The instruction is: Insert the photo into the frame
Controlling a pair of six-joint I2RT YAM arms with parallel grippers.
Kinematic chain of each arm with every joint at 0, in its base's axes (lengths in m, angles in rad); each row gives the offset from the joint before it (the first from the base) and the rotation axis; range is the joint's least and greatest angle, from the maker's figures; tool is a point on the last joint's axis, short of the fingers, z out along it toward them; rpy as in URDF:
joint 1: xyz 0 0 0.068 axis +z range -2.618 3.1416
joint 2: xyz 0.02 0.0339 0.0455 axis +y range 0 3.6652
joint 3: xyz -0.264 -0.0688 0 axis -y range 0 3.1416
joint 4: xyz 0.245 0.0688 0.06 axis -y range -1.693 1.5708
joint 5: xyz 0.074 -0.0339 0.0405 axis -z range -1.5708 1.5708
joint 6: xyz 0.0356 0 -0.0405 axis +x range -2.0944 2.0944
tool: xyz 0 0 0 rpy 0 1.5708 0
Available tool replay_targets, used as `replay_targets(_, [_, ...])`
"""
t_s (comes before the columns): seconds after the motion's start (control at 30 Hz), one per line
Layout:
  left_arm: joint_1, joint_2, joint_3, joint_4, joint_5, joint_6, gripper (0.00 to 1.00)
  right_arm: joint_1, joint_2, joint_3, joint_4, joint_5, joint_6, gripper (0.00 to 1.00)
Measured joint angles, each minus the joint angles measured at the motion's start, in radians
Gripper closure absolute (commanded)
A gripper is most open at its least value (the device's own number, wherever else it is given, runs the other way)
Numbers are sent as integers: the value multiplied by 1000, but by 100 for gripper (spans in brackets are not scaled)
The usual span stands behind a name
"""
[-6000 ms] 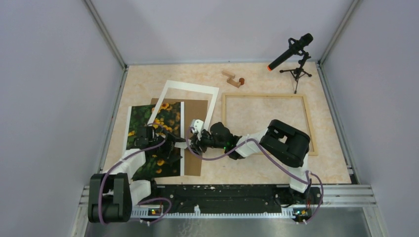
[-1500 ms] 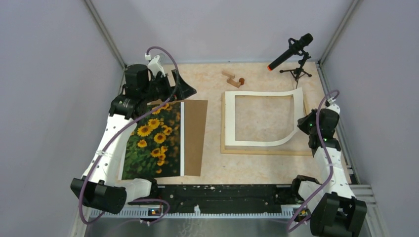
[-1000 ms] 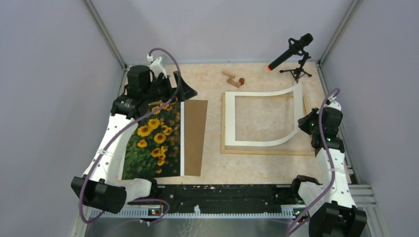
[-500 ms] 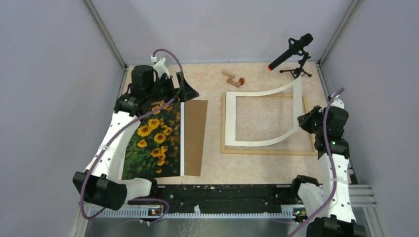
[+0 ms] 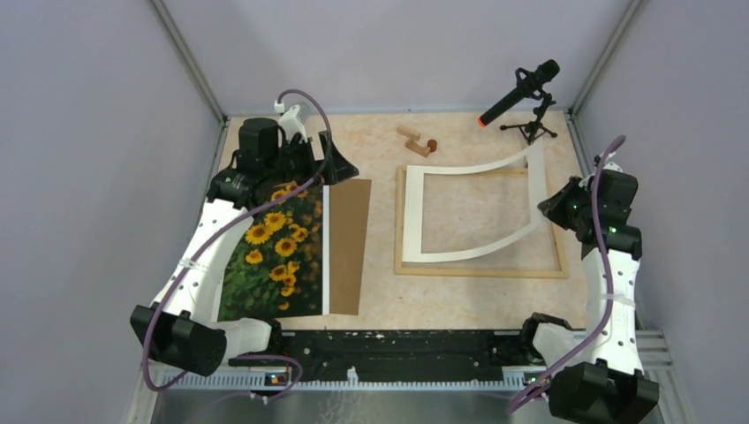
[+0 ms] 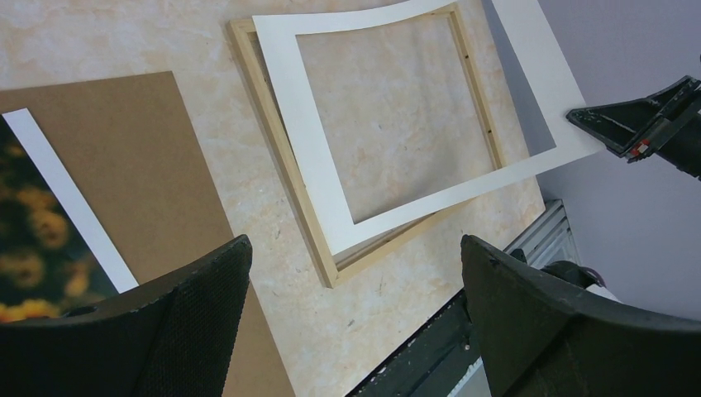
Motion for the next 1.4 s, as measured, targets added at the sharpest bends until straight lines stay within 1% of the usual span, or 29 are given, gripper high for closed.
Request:
replay_targets(0.3, [-29,0,0,0,-4,18,1,-7,54,125,-117,-14,-61,100])
replay_targets(0.57, [-61,3,0,-1,-9,33,1,-11,79,137,-132,-69,-95,100])
replay_targets(0.67, [-66,11,0,-1,-9,36,1,-11,79,124,-110,-98,-89,100])
replay_targets(0.93, [-67,15,0,-1,-11,36,1,-11,72,-1,-27,-127,-51,100])
replay_targets(0.97, [-67,15,0,-1,-11,36,1,-11,72,-6,-23,-125,-50,95])
replay_targets(1.03, [-67,15,0,-1,-12,36,1,-11,72,-11,-18,-111,-54,80])
replay_targets(1.07, [-67,15,0,-1,-12,36,1,-11,72,-11,-18,-98,-55,71])
replay_targets(1.1, [-67,15,0,-1,-12,36,1,-11,73,-11,-18,-82,-59,59])
replay_targets(1.13, [-67,15,-1,-1,-12,36,1,-11,74,-11,-18,-58,-71,42])
replay_targets(1.17, [-67,15,-1,-1,-12,36,1,-11,75,-11,-19,-37,-75,21])
replay_targets(1.2, [-67,15,-3,0,-12,36,1,-11,77,-11,-23,0,-89,4])
replay_targets(1.23, [-67,15,-5,0,-12,36,1,-11,81,-10,-29,45,-101,1])
replay_targets(1.33, [-67,15,-24,1,-16,37,1,-3,111,18,-79,207,-117,1])
replay_targets(1.37, [-67,15,-37,5,-19,38,1,11,126,46,-100,291,-122,1])
replay_targets(1.4, [-67,14,-51,8,-24,40,1,13,128,51,-103,307,-124,1])
